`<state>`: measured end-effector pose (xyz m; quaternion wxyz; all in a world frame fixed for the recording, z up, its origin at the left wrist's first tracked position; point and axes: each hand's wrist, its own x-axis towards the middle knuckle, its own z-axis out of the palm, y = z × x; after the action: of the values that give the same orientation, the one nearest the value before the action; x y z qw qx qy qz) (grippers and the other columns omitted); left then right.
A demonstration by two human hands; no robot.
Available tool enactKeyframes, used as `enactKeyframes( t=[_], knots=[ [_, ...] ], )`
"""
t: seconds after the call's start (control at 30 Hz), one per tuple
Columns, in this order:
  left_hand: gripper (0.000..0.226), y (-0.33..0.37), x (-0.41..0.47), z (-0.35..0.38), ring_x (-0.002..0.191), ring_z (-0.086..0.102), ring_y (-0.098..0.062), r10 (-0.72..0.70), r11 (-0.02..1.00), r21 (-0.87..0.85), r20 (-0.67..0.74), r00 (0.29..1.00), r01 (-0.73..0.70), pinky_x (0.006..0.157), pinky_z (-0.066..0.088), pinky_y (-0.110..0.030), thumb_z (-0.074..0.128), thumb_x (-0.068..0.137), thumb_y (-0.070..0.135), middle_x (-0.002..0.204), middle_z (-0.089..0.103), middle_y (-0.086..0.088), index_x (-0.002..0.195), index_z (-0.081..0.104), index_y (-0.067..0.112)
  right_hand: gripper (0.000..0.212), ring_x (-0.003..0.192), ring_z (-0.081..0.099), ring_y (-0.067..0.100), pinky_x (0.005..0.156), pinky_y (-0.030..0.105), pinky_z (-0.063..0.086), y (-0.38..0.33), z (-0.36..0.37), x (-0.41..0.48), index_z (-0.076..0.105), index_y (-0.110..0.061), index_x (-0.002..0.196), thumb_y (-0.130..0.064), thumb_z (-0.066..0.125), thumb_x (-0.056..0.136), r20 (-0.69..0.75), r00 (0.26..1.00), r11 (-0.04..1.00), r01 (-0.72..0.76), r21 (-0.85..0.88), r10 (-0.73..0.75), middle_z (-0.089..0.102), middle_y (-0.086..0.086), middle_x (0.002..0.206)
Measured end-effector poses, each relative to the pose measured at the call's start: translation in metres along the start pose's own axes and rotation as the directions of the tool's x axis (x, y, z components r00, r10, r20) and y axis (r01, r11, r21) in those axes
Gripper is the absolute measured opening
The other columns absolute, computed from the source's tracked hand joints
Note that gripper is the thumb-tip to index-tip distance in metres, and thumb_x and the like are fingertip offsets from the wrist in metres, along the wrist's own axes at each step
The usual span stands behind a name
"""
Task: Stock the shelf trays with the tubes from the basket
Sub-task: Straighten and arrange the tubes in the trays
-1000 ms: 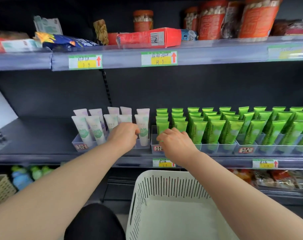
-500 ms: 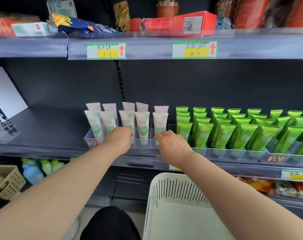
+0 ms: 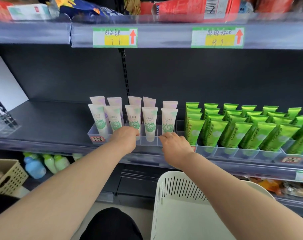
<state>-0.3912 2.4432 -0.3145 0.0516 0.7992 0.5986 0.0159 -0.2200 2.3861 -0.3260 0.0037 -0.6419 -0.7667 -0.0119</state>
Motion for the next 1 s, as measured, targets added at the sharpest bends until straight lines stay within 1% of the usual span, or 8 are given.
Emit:
enactKeyframes(
  t=[0.17, 0.37, 0.5, 0.63, 0.73, 0.83, 0.93, 1.0],
  knots=[
    [0.042, -0.001, -0.003, -0.002, 0.116, 0.056, -0.028, 0.007, 1.0, 0.002, -0.004, 1.0, -0.007, 0.094, 0.047, -0.034, 0.055, 0.091, 0.0, 0.128, 0.06, -0.008, 0.128, 0.062, 0.019, 0.035, 0.113, 0.047, 0.026, 0.09, 0.038, 0.041, -0.004, -0.004, -0.004, 0.048, -0.012, 0.125, -0.011, 0.049, 0.091, 0.012, 1.0, 1.0, 0.012, -0.024, -0.011, 0.049, 0.007, 0.122],
    [0.047, -0.002, -0.008, -0.003, 0.118, 0.055, -0.026, 0.017, 1.0, 0.004, 0.0, 1.0, -0.017, 0.095, 0.045, -0.032, 0.054, 0.09, -0.004, 0.132, 0.058, -0.008, 0.131, 0.061, 0.018, 0.03, 0.107, 0.051, 0.026, 0.084, 0.036, 0.041, -0.008, -0.007, -0.011, 0.053, -0.013, 0.121, -0.014, 0.05, 0.091, 0.023, 0.999, 0.999, 0.024, -0.045, -0.023, 0.053, 0.007, 0.117],
    [0.049, -0.001, -0.012, -0.004, 0.12, 0.054, -0.026, 0.025, 1.0, 0.011, 0.01, 1.0, -0.025, 0.097, 0.045, -0.032, 0.053, 0.089, -0.005, 0.133, 0.057, -0.007, 0.131, 0.06, 0.019, 0.03, 0.107, 0.051, 0.026, 0.084, 0.037, 0.04, -0.01, -0.01, -0.016, 0.054, -0.012, 0.121, -0.012, 0.049, 0.091, 0.034, 0.999, 0.998, 0.019, -0.058, -0.017, 0.053, 0.008, 0.117],
    [0.049, -0.002, -0.014, -0.004, 0.12, 0.054, -0.026, 0.03, 0.999, 0.012, 0.016, 0.999, -0.031, 0.097, 0.047, -0.034, 0.053, 0.089, -0.005, 0.133, 0.057, -0.006, 0.131, 0.061, 0.019, 0.032, 0.107, 0.051, 0.027, 0.083, 0.037, 0.042, -0.011, -0.013, -0.019, 0.054, -0.011, 0.121, -0.01, 0.051, 0.089, 0.048, 0.999, 0.999, 0.022, -0.042, -0.02, 0.052, 0.008, 0.117],
    [0.044, -0.001, -0.014, -0.005, 0.116, 0.056, -0.026, 0.024, 1.0, 0.008, 0.015, 1.0, -0.024, 0.094, 0.049, -0.034, 0.054, 0.089, -0.002, 0.128, 0.06, -0.007, 0.127, 0.064, 0.018, 0.029, 0.105, 0.053, 0.026, 0.08, 0.035, 0.04, -0.01, -0.014, -0.019, 0.055, -0.012, 0.118, -0.011, 0.051, 0.09, 0.049, 0.998, 0.999, 0.027, -0.035, -0.025, 0.054, 0.007, 0.115],
    [0.036, 0.004, -0.013, -0.013, 0.113, 0.057, -0.025, 0.016, 0.999, -0.037, -0.057, 0.998, -0.018, 0.091, 0.049, -0.034, 0.058, 0.091, 0.003, 0.124, 0.062, -0.005, 0.123, 0.066, 0.018, 0.022, 0.102, 0.054, 0.025, 0.075, 0.033, 0.034, -0.006, -0.019, -0.019, 0.057, -0.013, 0.113, -0.014, 0.051, 0.091, -0.01, 0.999, 0.998, 0.043, -0.039, -0.043, 0.055, 0.006, 0.112],
    [0.028, 0.012, -0.009, -0.025, 0.103, 0.06, -0.024, 0.02, 0.993, -0.113, -0.225, 0.974, -0.046, 0.083, 0.05, -0.034, 0.053, 0.092, 0.005, 0.112, 0.067, -0.001, 0.106, 0.073, 0.02, 0.024, 0.102, 0.053, 0.025, 0.072, 0.032, 0.033, -0.001, -0.029, -0.018, 0.058, -0.015, 0.111, -0.01, 0.05, 0.089, -0.124, 0.991, 0.997, 0.053, -0.048, -0.058, 0.056, 0.005, 0.11],
    [0.028, 0.017, -0.005, -0.034, 0.101, 0.058, -0.024, 0.029, 0.982, -0.164, -0.355, 0.934, -0.092, 0.081, 0.049, -0.035, 0.05, 0.093, 0.007, 0.109, 0.068, 0.0, 0.103, 0.072, 0.021, 0.033, 0.104, 0.05, 0.026, 0.073, 0.032, 0.036, 0.003, -0.036, -0.015, 0.058, -0.016, 0.114, -0.005, 0.049, 0.084, -0.209, 0.976, 0.998, 0.045, -0.05, -0.054, 0.055, 0.004, 0.112]
  ],
)
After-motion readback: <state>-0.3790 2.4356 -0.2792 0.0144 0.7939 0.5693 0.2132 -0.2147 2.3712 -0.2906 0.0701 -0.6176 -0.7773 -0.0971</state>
